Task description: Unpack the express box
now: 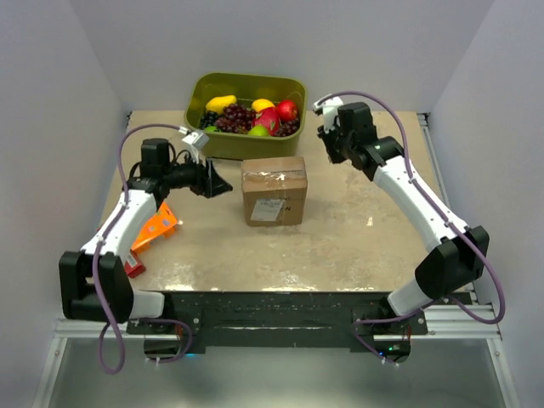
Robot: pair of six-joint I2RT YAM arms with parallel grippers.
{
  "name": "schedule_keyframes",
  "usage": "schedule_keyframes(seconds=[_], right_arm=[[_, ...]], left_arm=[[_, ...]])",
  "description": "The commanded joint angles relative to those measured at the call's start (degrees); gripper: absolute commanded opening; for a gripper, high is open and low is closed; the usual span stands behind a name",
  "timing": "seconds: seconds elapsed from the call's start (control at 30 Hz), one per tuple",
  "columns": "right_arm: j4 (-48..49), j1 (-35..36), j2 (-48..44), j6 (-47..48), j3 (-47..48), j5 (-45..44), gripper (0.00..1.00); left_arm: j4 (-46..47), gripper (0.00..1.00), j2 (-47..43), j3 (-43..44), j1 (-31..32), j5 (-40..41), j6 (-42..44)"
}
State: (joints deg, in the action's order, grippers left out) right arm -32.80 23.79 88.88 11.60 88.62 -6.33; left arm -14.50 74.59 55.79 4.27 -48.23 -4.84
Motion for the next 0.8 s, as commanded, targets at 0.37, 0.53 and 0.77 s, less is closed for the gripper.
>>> schedule_keyframes(seconds=[0.37,0.53,0.77], right_arm=[[-4.64,13.82,-1.70,6.07,-3.28,6.24,0.00],[-5.17,13.65,-0.55,5.46,-2.66,4.66,0.00],[-10.08,6.37,1.37,6.69,2.32,0.18,0.00]], left_arm=[[17.22,0.65,16.55,8.54,0.91,-5.03,-8.16],[15.92,0.65,17.44,10.57,0.91,-3.90,-8.00],[-8.05,0.66,10.59,11.89,-2.42,4.18,0.62]])
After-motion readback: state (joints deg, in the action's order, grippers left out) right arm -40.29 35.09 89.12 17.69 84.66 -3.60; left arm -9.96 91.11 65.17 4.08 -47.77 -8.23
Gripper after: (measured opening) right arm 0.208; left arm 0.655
